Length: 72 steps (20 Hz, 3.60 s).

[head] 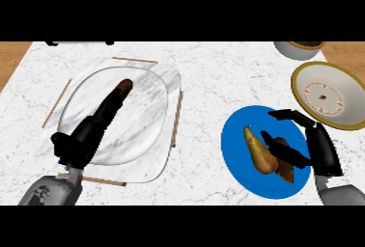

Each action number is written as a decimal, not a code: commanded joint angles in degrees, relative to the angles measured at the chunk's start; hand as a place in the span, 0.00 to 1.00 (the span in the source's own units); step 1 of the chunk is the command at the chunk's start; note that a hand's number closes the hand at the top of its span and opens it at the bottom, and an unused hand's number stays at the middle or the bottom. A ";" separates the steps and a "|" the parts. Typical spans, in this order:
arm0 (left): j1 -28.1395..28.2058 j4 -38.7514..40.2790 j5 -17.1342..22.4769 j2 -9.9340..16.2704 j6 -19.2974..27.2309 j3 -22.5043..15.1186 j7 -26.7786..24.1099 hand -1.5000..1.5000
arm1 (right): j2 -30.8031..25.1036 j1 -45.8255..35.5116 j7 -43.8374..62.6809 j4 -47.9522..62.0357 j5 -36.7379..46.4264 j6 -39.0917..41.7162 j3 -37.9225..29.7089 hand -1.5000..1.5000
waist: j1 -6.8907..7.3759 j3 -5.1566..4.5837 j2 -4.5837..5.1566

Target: Pick the pear from the plate and place it in the bowl

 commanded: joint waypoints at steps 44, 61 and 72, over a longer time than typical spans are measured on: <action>6.39 -4.69 -5.12 -6.43 -6.59 -0.78 -2.81 0.50 | 3.46 -14.07 71.27 -16.23 28.86 49.87 19.74 0.00 | 1.55 0.17 0.24; -0.21 -1.28 -8.80 -10.86 -8.53 3.90 1.27 0.50 | 4.41 -7.71 55.06 -5.12 46.40 44.16 13.36 0.00 | 1.50 0.19 0.34; 4.71 -4.59 -12.15 -13.50 -9.31 2.94 1.20 0.50 | 6.10 -9.09 42.48 5.89 50.86 38.82 7.08 0.00 | 1.64 0.20 0.34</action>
